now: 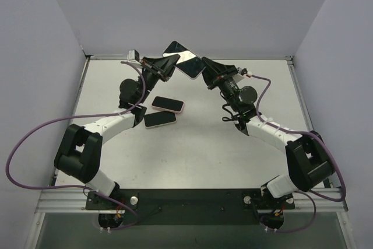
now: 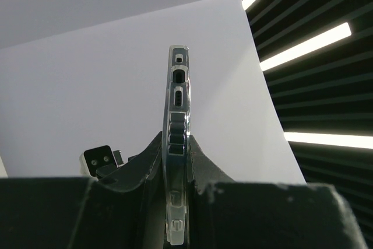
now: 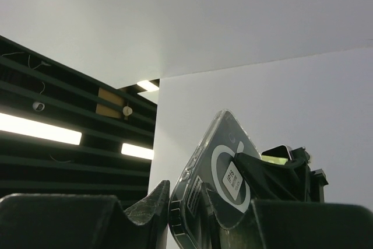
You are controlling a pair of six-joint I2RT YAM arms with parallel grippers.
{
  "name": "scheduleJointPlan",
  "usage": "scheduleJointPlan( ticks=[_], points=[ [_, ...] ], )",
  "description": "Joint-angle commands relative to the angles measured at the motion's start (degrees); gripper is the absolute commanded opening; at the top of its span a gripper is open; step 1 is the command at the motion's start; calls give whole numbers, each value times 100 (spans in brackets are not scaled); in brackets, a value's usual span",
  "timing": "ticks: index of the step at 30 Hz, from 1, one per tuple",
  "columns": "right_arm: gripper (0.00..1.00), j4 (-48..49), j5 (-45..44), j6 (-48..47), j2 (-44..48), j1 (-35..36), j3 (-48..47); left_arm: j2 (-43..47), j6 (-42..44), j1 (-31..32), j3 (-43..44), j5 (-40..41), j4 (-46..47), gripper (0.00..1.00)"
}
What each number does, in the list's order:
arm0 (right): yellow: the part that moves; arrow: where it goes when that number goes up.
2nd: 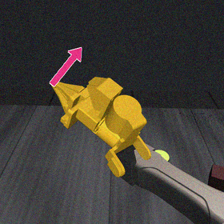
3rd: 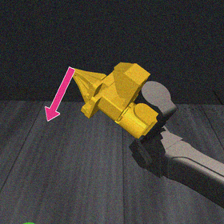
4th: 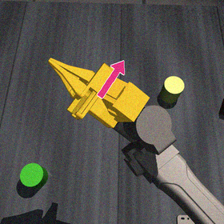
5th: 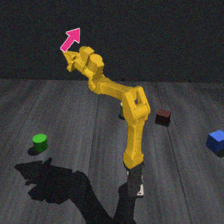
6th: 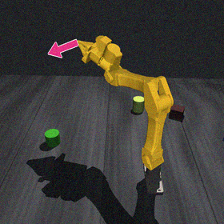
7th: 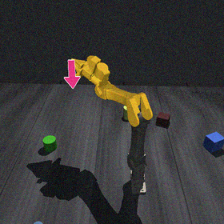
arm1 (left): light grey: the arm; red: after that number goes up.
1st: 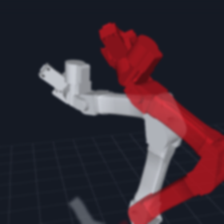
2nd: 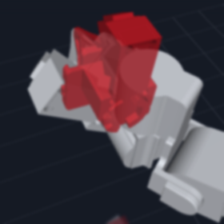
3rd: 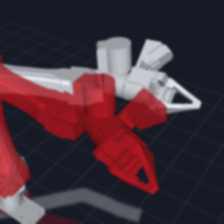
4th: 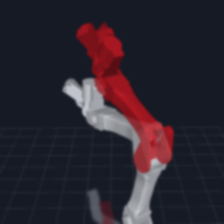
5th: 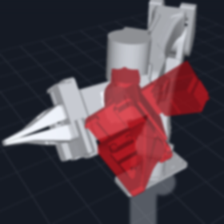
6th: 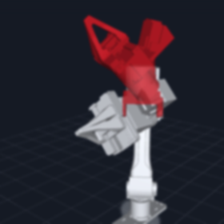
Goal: Take the phone out of the phone case
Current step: Remove the phone case from the phone.
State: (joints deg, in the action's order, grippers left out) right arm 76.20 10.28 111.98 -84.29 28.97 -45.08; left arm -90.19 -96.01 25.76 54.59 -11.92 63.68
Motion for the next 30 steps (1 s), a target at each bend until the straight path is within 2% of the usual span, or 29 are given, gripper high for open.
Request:
scheduleJointPlan(
  ticks=[1, 6, 9, 11, 14, 18, 22, 24, 26, 29, 30],
  points=[
    [0, 1942, -651, 1405, -96, -172, -405, 511, -849, 87, 87, -223, 3186, 0],
    [0, 1942, -510, 1283, -35, -418, -38, 590, -876, 26, 96, -196, 3186, 0],
    [0, 1933, 86, 801, 114, -734, 436, 617, -955, 8, 70, -266, 3020, 0],
    [0, 1767, 725, 615, 211, -901, 666, 713, -885, -1, -9, -450, 2321, 0],
    [0, 1731, 1202, 351, 325, -1156, 1316, 1021, -613, -18, -229, -547, 1292, 0],
    [8, 1503, 1738, 26, 562, -1385, 1765, 1153, -621, -62, -396, -539, 910, 0],
    [5, 286, 2144, -606, 1290, -1526, 1915, 1100, -726, -62, -510, -539, 936, 0],
    [0, -69, 2293, -941, 1520, -1570, 1924, 1074, -770, -62, -546, -522, 936, 0],
    [1, -281, 2530, -1081, 1723, -1587, 1872, 1056, -753, -62, -546, -557, 918, 0],
    [27, -868, 2952, -1537, 1986, -1605, 1705, 1030, -657, -62, -484, -714, 752, 0],
    [41, -1210, 3014, -2009, 2109, -1605, 1539, 1056, -604, -53, -467, -776, 647, 0]
  ],
)
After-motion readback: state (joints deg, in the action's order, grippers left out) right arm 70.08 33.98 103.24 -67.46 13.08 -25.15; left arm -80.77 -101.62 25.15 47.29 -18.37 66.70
